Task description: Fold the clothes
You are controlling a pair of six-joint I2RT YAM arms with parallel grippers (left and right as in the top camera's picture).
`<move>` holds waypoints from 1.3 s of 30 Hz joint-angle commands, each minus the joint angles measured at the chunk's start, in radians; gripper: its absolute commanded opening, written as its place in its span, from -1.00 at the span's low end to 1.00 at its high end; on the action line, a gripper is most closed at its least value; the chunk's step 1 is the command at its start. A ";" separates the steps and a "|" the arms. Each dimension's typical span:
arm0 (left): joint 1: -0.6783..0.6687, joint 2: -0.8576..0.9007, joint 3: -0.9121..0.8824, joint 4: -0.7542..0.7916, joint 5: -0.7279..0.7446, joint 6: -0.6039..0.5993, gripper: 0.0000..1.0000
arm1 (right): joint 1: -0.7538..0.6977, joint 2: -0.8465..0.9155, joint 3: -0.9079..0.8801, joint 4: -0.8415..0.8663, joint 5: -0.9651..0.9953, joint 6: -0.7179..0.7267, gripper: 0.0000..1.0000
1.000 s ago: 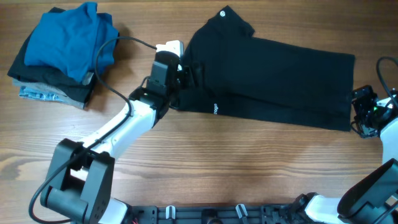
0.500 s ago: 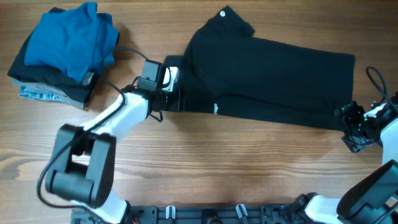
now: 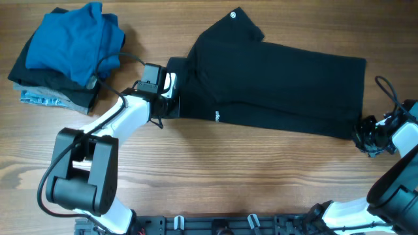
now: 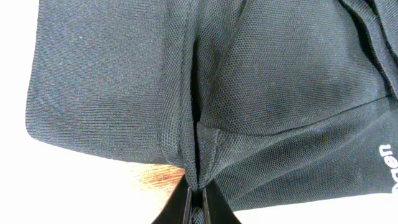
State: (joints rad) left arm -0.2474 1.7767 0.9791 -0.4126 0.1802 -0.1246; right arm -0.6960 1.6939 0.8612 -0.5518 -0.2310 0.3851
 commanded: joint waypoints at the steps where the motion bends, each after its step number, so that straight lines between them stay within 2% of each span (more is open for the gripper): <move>1: 0.009 -0.025 -0.003 -0.027 -0.014 0.005 -0.92 | 0.003 0.020 -0.012 0.005 0.029 0.008 -0.91; 5: 0.010 -0.037 -0.003 -0.140 -0.014 0.005 -0.92 | -0.018 0.006 0.041 -0.217 0.285 0.114 -0.92; 6: 0.010 -0.051 -0.002 -0.172 -0.013 0.005 -0.92 | -0.019 0.003 0.067 -0.282 0.292 0.121 -0.91; 7: 0.010 -0.071 0.004 -0.206 -0.014 0.005 -0.79 | -0.019 0.002 0.089 -0.333 0.292 0.121 -0.91; 8: 0.010 -0.092 0.016 -0.237 -0.014 0.005 -0.50 | -0.019 0.002 0.117 -0.387 0.293 0.127 -0.67; 9: 0.010 -0.109 0.031 -0.262 -0.014 0.005 -0.39 | -0.019 0.002 0.139 -0.424 0.304 0.132 -0.52; 10: 0.010 -0.144 0.073 -0.319 -0.014 0.005 0.08 | -0.019 0.002 0.204 -0.490 0.330 0.138 -0.22; 11: 0.010 -0.171 0.108 -0.346 -0.014 0.006 0.31 | -0.019 0.002 0.255 -0.524 0.329 0.137 -0.03; 12: 0.010 -0.196 0.153 -0.365 -0.014 0.006 0.46 | -0.019 0.002 0.319 -0.563 0.328 0.132 0.15; 14: 0.010 -0.221 0.251 -0.382 -0.013 0.010 0.57 | -0.019 0.002 0.433 -0.573 0.193 -0.003 0.20; 16: 0.009 -0.220 0.341 -0.370 -0.013 0.017 0.54 | -0.018 0.002 0.497 -0.505 -0.106 -0.220 0.19; 17: 0.009 -0.219 0.385 -0.319 -0.001 0.029 0.34 | -0.013 0.002 0.498 -0.444 -0.222 -0.259 0.12; 18: 0.009 -0.206 0.410 -0.260 0.053 0.066 0.31 | 0.002 0.002 0.498 -0.388 -0.241 -0.259 0.09; 21: 0.009 -0.134 0.467 -0.200 0.108 0.066 0.29 | 0.040 0.002 0.497 -0.302 -0.241 -0.258 0.12; 24: 0.005 -0.024 0.565 -0.222 0.129 0.066 0.27 | 0.063 0.002 0.496 -0.277 -0.238 -0.251 0.18; 26: 0.003 0.021 0.585 -0.240 0.129 0.066 0.36 | 0.071 0.002 0.488 -0.279 -0.232 -0.251 0.22; 28: 0.003 0.037 0.585 -0.353 0.129 0.065 0.36 | 0.070 0.002 0.485 -0.309 -0.220 -0.251 0.25; 31: 0.003 0.067 0.568 -0.643 0.066 0.066 0.30 | 0.071 0.002 0.485 -0.361 -0.180 -0.251 0.27; 33: 0.003 0.077 0.492 -0.715 0.040 0.065 0.37 | 0.070 0.002 0.485 -0.376 -0.168 -0.251 0.27; 37: 0.003 0.077 0.335 -0.679 0.101 0.064 0.42 | 0.071 0.003 0.485 -0.386 -0.169 -0.251 0.28; 39: 0.003 0.077 0.233 -0.562 0.103 0.064 0.46 | 0.071 0.002 0.485 -0.392 -0.168 -0.246 0.28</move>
State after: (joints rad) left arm -0.2455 1.8420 1.3174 -1.0714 0.2600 -0.0711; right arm -0.6289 1.6981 1.3449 -0.9367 -0.4141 0.1513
